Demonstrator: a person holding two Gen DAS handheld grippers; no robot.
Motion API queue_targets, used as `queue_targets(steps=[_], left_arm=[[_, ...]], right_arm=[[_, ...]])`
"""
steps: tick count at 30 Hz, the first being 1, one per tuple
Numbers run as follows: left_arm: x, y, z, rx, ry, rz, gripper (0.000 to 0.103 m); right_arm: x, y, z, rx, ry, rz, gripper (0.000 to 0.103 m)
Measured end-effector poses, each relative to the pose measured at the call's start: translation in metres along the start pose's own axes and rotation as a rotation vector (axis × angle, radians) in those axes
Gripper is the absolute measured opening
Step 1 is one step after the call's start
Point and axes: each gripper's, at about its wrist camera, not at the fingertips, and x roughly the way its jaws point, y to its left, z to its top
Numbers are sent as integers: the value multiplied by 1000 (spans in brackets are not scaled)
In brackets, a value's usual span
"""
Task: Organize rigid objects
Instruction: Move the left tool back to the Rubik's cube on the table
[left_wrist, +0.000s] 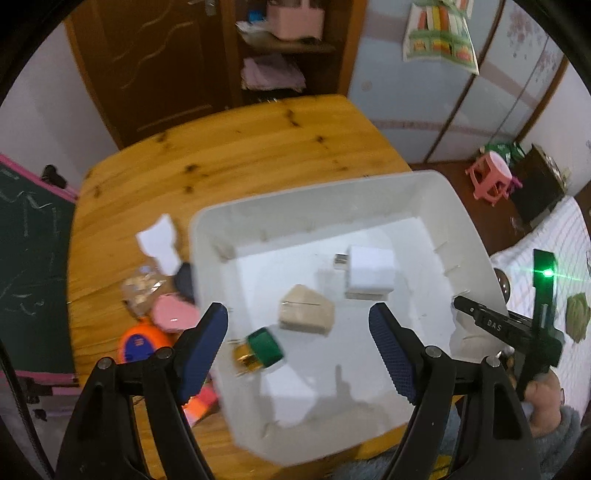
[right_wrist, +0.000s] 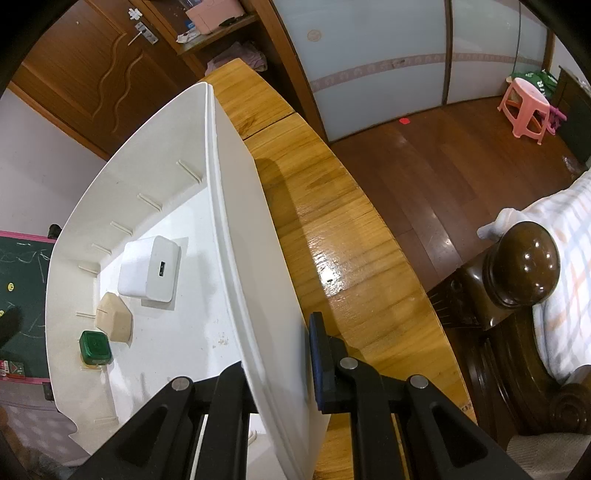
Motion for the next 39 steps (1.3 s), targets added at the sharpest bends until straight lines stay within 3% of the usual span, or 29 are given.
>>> queue_targets(steps=[10,17,20,31,39], left_arm=[[-61,35,-19,-13,-110,83,82],[-77,56,-33,-23,-138,126,82],[-75,65,-42,-30,-148,134,82],[-47,101,-69,32,-108,49,82],[-4,104,-87,226,-42,-7,82]], right_arm=[[0,1,2,0,-4,-9,12],[0,4,0,-3,-7,-20,12],[1,5,0,-5,-8,-27,13],[0,7,2,-3,-6,-48,13],[0,8,0,11,-4,-64,13]])
